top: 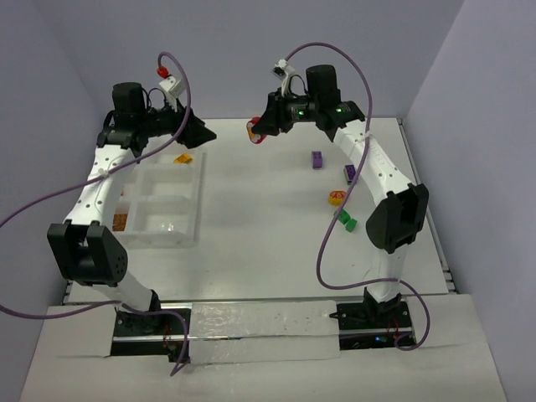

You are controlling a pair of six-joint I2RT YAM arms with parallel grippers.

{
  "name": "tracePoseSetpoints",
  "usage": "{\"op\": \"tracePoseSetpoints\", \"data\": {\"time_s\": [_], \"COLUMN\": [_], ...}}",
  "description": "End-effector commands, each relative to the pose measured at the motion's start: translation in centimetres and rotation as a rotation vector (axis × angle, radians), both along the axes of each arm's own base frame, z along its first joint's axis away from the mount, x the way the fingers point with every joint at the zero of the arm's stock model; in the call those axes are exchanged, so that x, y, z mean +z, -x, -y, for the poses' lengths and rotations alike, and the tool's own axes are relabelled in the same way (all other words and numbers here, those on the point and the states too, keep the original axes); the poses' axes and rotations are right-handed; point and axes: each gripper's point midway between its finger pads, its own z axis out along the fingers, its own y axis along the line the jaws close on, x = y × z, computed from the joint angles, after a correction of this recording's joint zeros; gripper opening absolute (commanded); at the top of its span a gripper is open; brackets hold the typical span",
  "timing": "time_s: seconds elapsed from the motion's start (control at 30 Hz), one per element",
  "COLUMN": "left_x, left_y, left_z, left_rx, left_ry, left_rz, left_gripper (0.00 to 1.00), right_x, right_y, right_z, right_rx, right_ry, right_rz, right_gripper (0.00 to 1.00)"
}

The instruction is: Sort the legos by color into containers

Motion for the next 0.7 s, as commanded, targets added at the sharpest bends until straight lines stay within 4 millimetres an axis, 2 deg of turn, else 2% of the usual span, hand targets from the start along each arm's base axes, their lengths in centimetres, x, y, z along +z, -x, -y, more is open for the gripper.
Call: {"op": "tracePoseSetpoints", "data": {"time_s": [0.0, 0.13, 0.23, 0.3, 0.43, 0.67], "left_x": [2.0, 3.9, 4.0, 4.0, 4.2, 4.7], "left_y": [2.9, 5.0, 5.7, 6.4, 6.8, 6.5], "left_z": [2.9, 4.3, 4.7, 5.0, 5.4, 5.8], "left_rx": [-0.172, -0.276, -0.318, -0.358, -0.392, -0.392], "left_ry": [0.139, 0.230, 0.250, 0.270, 0.296, 0.355], "left_rz": [-0.044, -0.092, -0.109, -0.133, -0.147, -0.206], "left_gripper": [0.78, 0.78, 0.78, 0.78, 0.78, 0.78], "right_x": [2.5, 4.1, 4.5, 5.9, 7.2, 7.9], "right_y": [1.1, 2.1, 2.9, 3.5, 3.8, 4.8], "right_z": [-2.7, -4.2, -4.6, -5.0, -5.4, -6.0], "right_rx": [0.092, 0.188, 0.235, 0.277, 0.306, 0.352], "right_ry": [-0.109, -0.209, -0.265, -0.337, -0.393, -0.417], "right_rz": [-0.013, -0.043, -0.108, -0.098, -0.090, -0.096], "right_gripper": [0.00, 0.00, 0.00, 0.00, 0.00, 0.00]}}
